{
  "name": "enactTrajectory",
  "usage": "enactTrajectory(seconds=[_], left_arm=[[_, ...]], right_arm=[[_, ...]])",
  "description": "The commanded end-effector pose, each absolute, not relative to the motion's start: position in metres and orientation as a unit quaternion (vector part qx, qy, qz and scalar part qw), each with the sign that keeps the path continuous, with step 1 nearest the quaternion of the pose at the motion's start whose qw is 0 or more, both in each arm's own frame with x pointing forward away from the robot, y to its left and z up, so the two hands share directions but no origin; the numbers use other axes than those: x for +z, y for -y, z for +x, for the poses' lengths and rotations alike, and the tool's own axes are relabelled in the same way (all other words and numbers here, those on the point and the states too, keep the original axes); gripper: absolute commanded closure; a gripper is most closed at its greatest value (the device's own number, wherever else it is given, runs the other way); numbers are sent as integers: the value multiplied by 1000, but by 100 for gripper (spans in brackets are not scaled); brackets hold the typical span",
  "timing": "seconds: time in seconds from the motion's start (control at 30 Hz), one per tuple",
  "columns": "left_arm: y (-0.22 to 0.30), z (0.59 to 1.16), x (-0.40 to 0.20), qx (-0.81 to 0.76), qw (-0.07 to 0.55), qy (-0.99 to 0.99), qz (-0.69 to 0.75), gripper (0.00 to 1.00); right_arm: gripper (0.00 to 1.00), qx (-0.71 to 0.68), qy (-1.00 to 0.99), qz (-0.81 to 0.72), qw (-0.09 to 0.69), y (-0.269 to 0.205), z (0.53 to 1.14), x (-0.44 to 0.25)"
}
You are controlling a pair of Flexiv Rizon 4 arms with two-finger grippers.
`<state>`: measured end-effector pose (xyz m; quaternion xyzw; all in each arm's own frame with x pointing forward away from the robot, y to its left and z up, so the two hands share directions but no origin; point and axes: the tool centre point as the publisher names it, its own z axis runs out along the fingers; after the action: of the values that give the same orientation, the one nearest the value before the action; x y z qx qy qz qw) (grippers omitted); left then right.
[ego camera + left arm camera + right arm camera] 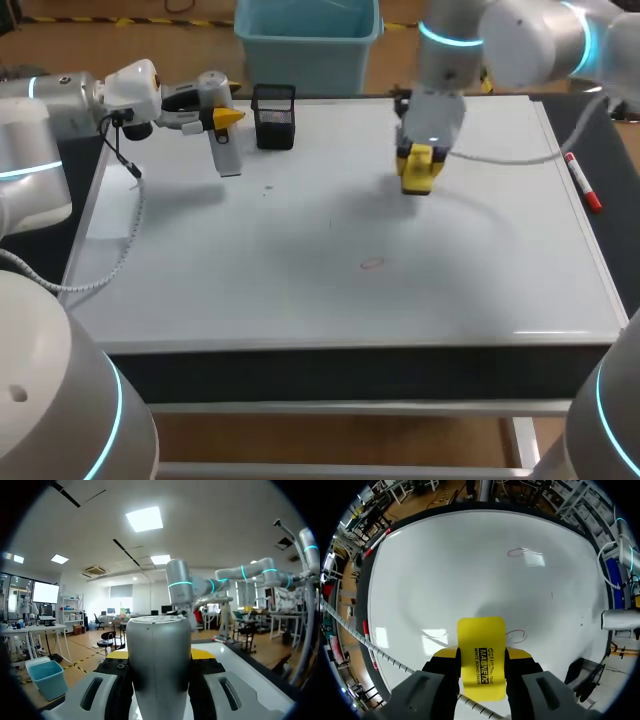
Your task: Pick up the inspection probe, press it on each red-marked spot on the whiteboard one by one, put down the probe, pick up the eraser, and wipe off all the red marks.
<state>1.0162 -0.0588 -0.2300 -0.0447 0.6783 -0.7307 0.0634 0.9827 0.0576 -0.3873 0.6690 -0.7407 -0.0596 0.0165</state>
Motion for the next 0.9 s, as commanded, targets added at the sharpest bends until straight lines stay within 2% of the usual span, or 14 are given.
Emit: enactTrajectory(seconds=[0.03, 0.43, 0.9], left_arm=[[60, 1016, -229, -731, 65, -678, -45, 100], [60, 1016, -229, -731, 65, -678, -45, 100], [60, 1016, -229, -731, 65, -678, -45, 100]], right_arm=[[100, -39, 732, 679, 38, -91, 987, -395], [100, -36, 696, 715, 56, -138, 988, -410], [100, -40, 681, 728, 62, -138, 992, -423]])
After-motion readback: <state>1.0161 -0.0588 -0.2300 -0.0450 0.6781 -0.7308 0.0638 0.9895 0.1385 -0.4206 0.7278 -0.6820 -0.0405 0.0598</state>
